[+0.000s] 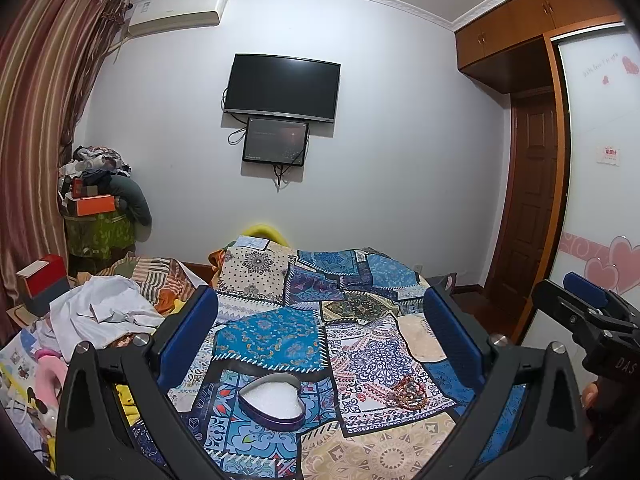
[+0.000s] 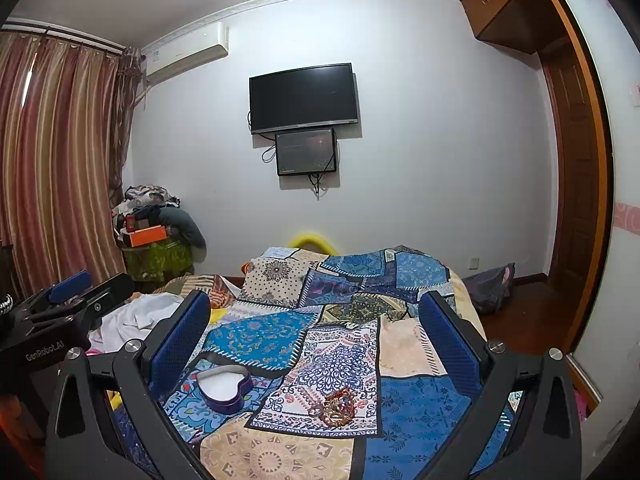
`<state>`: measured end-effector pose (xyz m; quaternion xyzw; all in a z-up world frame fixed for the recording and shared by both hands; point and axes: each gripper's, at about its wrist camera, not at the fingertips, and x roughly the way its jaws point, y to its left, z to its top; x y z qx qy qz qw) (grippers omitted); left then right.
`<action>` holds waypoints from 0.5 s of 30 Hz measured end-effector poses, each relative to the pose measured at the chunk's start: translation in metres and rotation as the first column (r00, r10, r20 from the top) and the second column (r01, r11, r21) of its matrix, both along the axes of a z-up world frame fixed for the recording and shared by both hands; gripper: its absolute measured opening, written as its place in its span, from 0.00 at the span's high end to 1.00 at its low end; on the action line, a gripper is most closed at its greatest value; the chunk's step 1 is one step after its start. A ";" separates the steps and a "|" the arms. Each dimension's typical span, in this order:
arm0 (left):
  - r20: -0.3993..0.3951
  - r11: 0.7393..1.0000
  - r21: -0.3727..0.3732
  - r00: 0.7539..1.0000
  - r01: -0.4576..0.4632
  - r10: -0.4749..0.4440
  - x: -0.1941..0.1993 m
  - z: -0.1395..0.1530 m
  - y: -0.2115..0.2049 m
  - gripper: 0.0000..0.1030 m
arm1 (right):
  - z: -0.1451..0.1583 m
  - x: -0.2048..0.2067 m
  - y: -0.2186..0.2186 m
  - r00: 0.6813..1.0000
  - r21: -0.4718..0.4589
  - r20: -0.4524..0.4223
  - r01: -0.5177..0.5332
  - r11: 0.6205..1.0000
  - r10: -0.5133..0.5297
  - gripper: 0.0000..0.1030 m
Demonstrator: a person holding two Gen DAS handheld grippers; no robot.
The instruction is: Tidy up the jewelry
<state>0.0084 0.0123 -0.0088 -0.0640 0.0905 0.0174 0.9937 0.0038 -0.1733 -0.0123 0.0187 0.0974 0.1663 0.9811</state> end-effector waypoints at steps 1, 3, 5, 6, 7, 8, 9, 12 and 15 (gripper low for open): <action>0.000 1.000 -0.001 1.000 -0.001 0.001 0.000 0.000 0.000 0.00 | 0.000 0.000 0.000 1.000 0.000 0.000 0.000 1.000 0.000 0.00; 0.000 1.000 -0.001 1.000 0.000 0.000 0.000 0.000 0.000 0.00 | 0.000 0.000 0.000 1.000 -0.001 0.000 0.000 1.000 0.000 0.00; 0.000 1.000 -0.001 1.000 0.000 0.000 0.000 -0.001 -0.001 0.00 | 0.001 0.000 0.000 1.000 -0.001 0.000 -0.001 1.000 0.001 0.00; 0.000 1.000 -0.001 1.000 0.000 0.000 0.000 -0.001 -0.001 0.00 | 0.001 0.000 -0.001 1.000 -0.001 0.000 -0.001 1.000 0.001 0.00; 0.000 1.000 0.000 1.000 0.001 -0.001 0.000 -0.001 -0.001 0.00 | 0.000 0.000 0.000 1.000 0.000 0.001 -0.001 1.000 0.001 0.00; 0.000 1.000 0.000 1.000 0.000 0.000 0.000 -0.001 -0.001 0.00 | 0.001 0.000 0.000 1.000 0.000 0.001 0.000 1.000 0.000 0.00; -0.001 1.000 0.001 1.000 -0.001 0.001 0.000 -0.001 -0.001 0.00 | 0.001 0.000 0.000 1.000 0.001 0.001 -0.001 1.000 0.001 0.00; -0.005 1.000 0.001 1.000 0.001 -0.001 0.001 -0.002 -0.001 0.00 | 0.000 0.000 0.001 1.000 0.001 0.000 0.000 1.000 0.000 0.00; -0.010 1.000 0.003 1.000 0.001 -0.001 0.003 -0.003 -0.002 0.00 | 0.000 0.001 -0.002 1.000 0.001 -0.005 0.000 1.000 0.000 0.00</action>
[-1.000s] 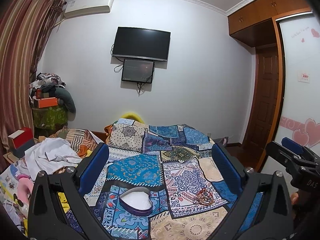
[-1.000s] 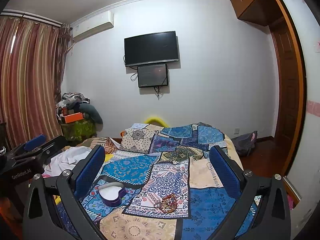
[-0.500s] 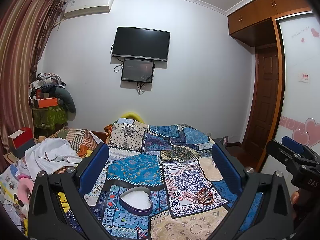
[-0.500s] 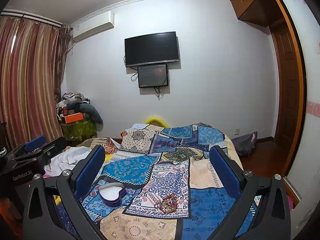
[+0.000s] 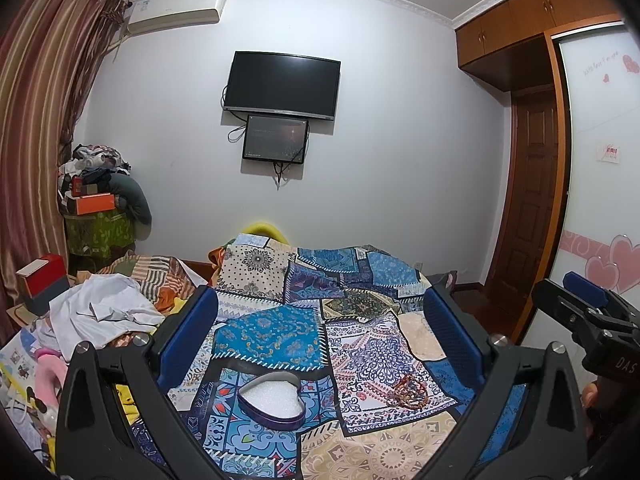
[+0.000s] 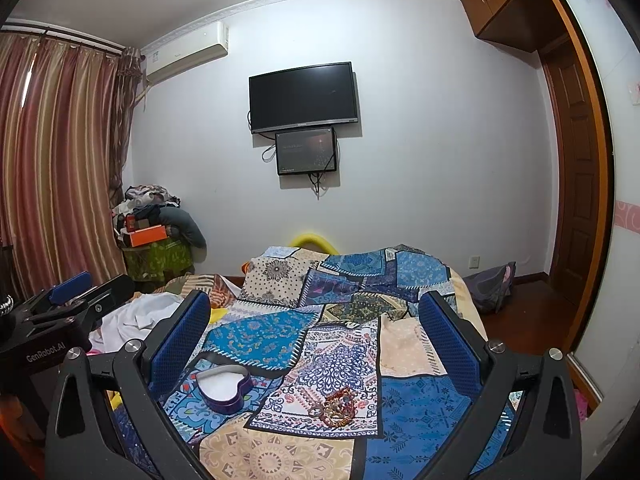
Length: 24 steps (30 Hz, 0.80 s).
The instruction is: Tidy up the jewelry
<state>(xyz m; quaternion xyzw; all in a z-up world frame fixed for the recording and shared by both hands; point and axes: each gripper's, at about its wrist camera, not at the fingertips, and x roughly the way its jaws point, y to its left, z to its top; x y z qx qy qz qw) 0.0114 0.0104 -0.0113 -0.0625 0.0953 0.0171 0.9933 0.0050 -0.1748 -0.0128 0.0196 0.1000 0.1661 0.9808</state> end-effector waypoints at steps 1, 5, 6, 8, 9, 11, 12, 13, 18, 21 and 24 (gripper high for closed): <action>-0.002 1.000 0.000 1.000 0.000 0.000 0.001 0.000 0.000 0.00 | -0.001 0.001 0.000 1.000 0.001 -0.003 -0.001 1.000 0.001 0.00; -0.017 1.000 0.002 1.000 0.003 -0.003 0.007 -0.002 -0.001 0.00 | -0.003 0.007 -0.005 1.000 0.004 -0.015 0.000 1.000 0.000 0.00; -0.022 1.000 0.004 1.000 0.005 -0.005 0.009 -0.003 -0.002 0.00 | -0.004 0.008 -0.005 1.000 0.005 -0.020 0.000 1.000 0.000 0.00; -0.034 1.000 0.007 0.999 0.010 -0.010 0.014 -0.005 -0.004 0.00 | -0.006 0.012 -0.008 1.000 0.005 -0.029 0.004 1.000 -0.004 0.00; -0.044 1.000 0.010 0.999 0.015 -0.015 0.018 -0.006 -0.005 0.00 | -0.008 0.013 -0.009 0.999 0.007 -0.034 0.007 1.000 -0.007 0.00; -0.060 1.000 0.013 0.998 0.025 -0.024 0.024 -0.010 -0.007 0.00 | -0.011 0.017 -0.012 0.999 0.011 -0.041 0.017 1.000 -0.017 0.00; -0.074 0.999 0.015 0.997 0.034 -0.033 0.029 -0.012 -0.009 0.00 | -0.012 0.019 -0.014 0.999 0.013 -0.046 0.021 1.000 -0.020 0.00; -0.082 0.999 0.016 0.996 0.040 -0.039 0.033 -0.014 -0.011 0.00 | -0.014 0.021 -0.016 0.998 0.014 -0.051 0.025 1.000 -0.024 0.00; -0.137 0.996 0.026 0.987 0.083 -0.079 0.057 -0.027 -0.026 0.00 | -0.024 0.036 -0.028 0.994 -0.003 -0.092 0.060 0.998 -0.060 0.00; -0.179 0.993 0.031 0.979 0.110 -0.103 0.073 -0.038 -0.037 0.00 | -0.034 0.048 -0.035 0.987 -0.020 -0.136 0.087 0.996 -0.088 0.00; -0.225 0.990 0.033 0.966 0.139 -0.128 0.088 -0.052 -0.046 0.00 | -0.047 0.059 -0.044 0.976 -0.042 -0.185 0.107 0.993 -0.113 0.00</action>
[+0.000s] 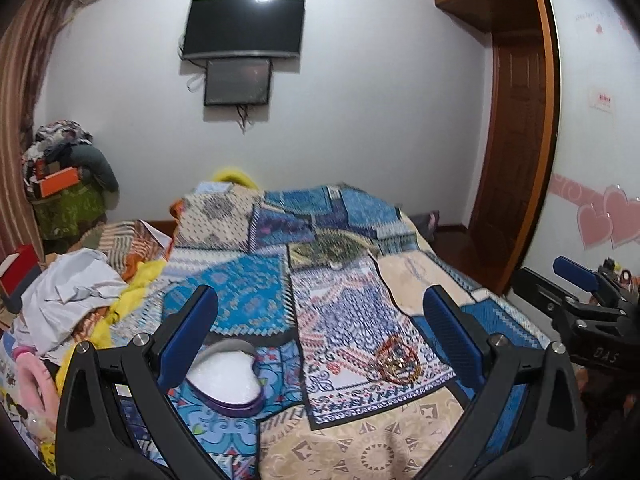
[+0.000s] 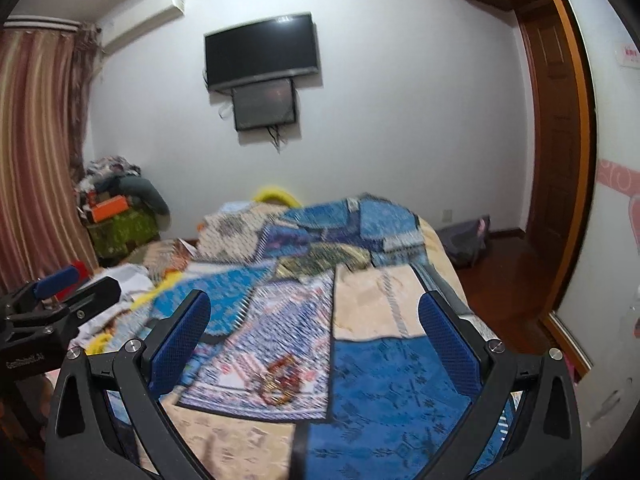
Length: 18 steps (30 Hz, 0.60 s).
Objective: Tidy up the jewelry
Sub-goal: 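Lower both tools toward the jewelry pile beside the beaded bracelets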
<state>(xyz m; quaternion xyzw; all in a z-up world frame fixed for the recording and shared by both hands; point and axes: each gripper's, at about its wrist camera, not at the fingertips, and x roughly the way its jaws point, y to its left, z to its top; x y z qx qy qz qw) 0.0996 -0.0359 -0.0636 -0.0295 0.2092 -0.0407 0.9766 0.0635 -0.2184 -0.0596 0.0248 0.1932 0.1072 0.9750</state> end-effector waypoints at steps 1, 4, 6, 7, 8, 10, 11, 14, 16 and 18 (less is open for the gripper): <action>-0.014 1.000 0.004 1.000 0.006 -0.006 0.005 -0.004 -0.003 0.00 | -0.005 0.003 -0.003 1.000 -0.007 -0.016 0.005 1.000 -0.005 0.00; -0.060 1.000 0.016 0.998 0.018 -0.017 0.021 -0.019 -0.012 0.00 | -0.019 0.014 -0.012 0.997 -0.032 -0.075 0.023 0.999 -0.026 0.00; -0.082 1.000 0.023 0.996 0.022 -0.020 0.029 -0.030 -0.019 0.01 | -0.029 0.021 -0.016 0.993 -0.043 -0.114 0.026 0.999 -0.031 0.00; -0.099 0.999 0.025 0.995 0.028 -0.025 0.034 -0.035 -0.022 0.02 | -0.034 0.024 -0.018 0.990 -0.045 -0.134 0.024 0.999 -0.029 0.00; -0.120 0.999 0.026 0.992 0.035 -0.031 0.038 -0.041 -0.025 0.08 | -0.036 0.025 -0.019 0.988 -0.049 -0.151 0.024 0.999 -0.031 0.00; -0.164 0.998 0.024 0.985 0.050 -0.045 0.046 -0.053 -0.028 0.16 | -0.045 0.028 -0.024 0.982 -0.051 -0.184 0.018 0.999 -0.027 0.01; -0.188 0.998 0.020 0.980 0.062 -0.057 0.051 -0.060 -0.030 0.17 | -0.049 0.031 -0.026 0.980 -0.051 -0.196 0.012 0.999 -0.022 0.04; -0.241 0.996 0.006 0.967 0.090 -0.086 0.061 -0.077 -0.035 0.24 | -0.058 0.036 -0.026 0.972 -0.055 -0.236 -0.021 0.998 0.007 0.18; -0.276 0.994 0.000 0.955 0.112 -0.108 0.066 -0.086 -0.039 0.31 | -0.064 0.037 -0.024 0.967 -0.051 -0.253 -0.051 0.997 0.037 0.28; -0.304 0.990 -0.015 0.943 0.138 -0.136 0.071 -0.094 -0.043 0.40 | -0.068 0.040 -0.022 0.962 -0.041 -0.264 -0.080 0.996 0.066 0.36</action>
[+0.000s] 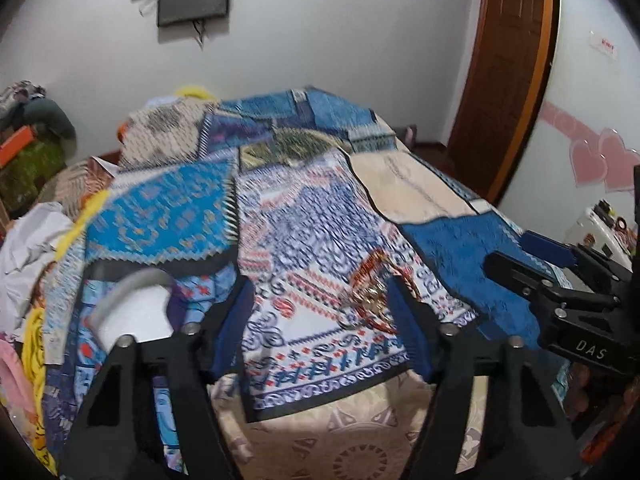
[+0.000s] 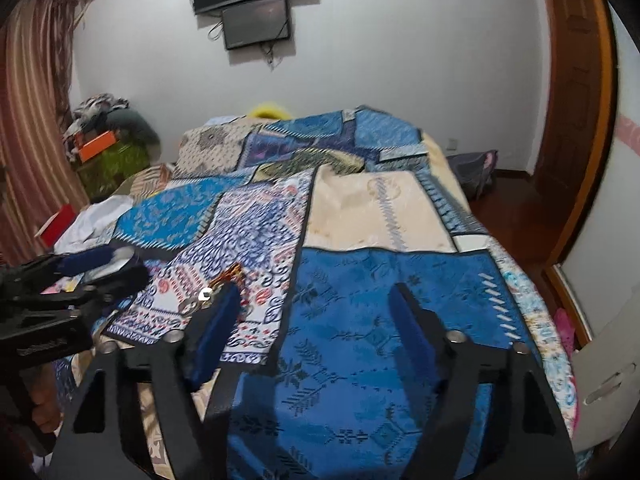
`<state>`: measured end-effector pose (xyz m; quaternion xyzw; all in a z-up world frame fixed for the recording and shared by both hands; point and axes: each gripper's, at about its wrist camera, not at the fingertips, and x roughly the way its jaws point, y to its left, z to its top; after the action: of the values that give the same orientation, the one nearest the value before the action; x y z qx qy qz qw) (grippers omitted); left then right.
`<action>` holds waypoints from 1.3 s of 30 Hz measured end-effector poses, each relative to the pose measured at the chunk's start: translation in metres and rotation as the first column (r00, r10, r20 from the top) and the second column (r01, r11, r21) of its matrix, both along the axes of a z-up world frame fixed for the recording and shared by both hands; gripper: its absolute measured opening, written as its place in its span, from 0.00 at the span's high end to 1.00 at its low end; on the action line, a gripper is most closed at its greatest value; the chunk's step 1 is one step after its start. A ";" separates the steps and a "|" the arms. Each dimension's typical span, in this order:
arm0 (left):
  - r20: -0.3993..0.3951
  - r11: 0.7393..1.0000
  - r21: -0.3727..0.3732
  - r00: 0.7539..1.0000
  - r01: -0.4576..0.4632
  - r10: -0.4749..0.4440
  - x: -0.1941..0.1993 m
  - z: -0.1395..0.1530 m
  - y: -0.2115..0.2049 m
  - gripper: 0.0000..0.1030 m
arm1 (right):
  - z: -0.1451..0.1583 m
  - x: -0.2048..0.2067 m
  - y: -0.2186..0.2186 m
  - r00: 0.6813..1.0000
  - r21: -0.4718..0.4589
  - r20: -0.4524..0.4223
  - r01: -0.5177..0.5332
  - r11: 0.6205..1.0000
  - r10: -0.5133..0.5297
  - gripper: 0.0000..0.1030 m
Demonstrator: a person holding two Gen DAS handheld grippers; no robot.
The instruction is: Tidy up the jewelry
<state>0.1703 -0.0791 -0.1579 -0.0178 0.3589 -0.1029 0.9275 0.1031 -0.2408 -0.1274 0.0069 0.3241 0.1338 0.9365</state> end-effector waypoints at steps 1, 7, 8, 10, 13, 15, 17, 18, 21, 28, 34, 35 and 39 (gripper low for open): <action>-0.010 1.000 -0.005 1.000 0.010 -0.010 0.001 -0.002 -0.001 0.43 | -0.002 0.000 0.001 1.000 0.007 -0.007 -0.015 1.000 0.015 0.39; -0.067 0.999 -0.028 0.997 0.040 -0.042 0.007 -0.017 -0.005 0.59 | -0.009 0.012 0.011 0.994 0.075 -0.051 -0.094 0.993 0.098 0.62; -0.074 0.999 -0.029 0.996 0.043 -0.045 0.008 -0.019 -0.005 0.62 | -0.009 0.013 0.013 0.992 0.084 -0.056 -0.105 0.991 0.110 0.65; -0.087 0.998 -0.029 0.995 0.053 -0.056 0.009 -0.023 -0.006 0.65 | -0.010 0.014 0.018 0.989 0.097 -0.062 -0.126 0.987 0.133 0.69; -0.102 0.996 -0.035 0.991 0.078 -0.081 0.009 -0.027 -0.009 0.67 | -0.011 0.016 0.025 0.985 0.107 -0.066 -0.150 0.983 0.157 0.75; -0.113 0.995 -0.034 0.989 0.093 -0.097 0.010 -0.031 -0.012 0.71 | -0.012 0.018 0.030 0.983 0.113 -0.070 -0.161 0.981 0.169 0.78; -0.120 0.995 -0.032 0.988 0.096 -0.099 0.012 -0.035 -0.013 0.72 | -0.013 0.020 0.032 0.981 0.115 -0.076 -0.167 0.979 0.176 0.78; -0.124 0.995 -0.035 0.988 0.092 -0.096 0.013 -0.037 -0.013 0.73 | -0.014 0.020 0.034 0.981 0.116 -0.078 -0.170 0.979 0.180 0.78; -0.124 0.995 -0.057 0.988 0.084 -0.091 0.016 -0.038 -0.009 0.74 | -0.016 0.021 0.038 0.977 0.115 -0.084 -0.185 0.976 0.195 0.78; -0.124 0.990 -0.102 0.986 0.097 -0.110 0.021 -0.042 -0.007 0.80 | -0.019 0.027 0.051 0.966 0.118 -0.108 -0.222 0.968 0.234 0.78; -0.120 0.989 -0.114 0.987 0.092 -0.106 0.018 -0.040 -0.001 0.80 | -0.027 0.032 0.064 0.957 0.100 -0.144 -0.239 0.966 0.252 0.88; -0.119 0.989 -0.115 0.988 0.089 -0.103 0.017 -0.039 0.001 0.80 | -0.028 0.033 0.065 0.956 0.094 -0.151 -0.239 0.966 0.251 0.88; -0.113 0.992 -0.108 0.990 0.072 -0.084 0.015 -0.038 0.007 0.80 | -0.039 0.037 0.066 0.952 0.069 -0.187 -0.234 0.970 0.243 0.89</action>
<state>0.1858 -0.0716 -0.1961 -0.0579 0.4074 -0.1565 0.8979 0.1399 -0.1744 -0.1665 0.0024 0.4092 0.2519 0.8770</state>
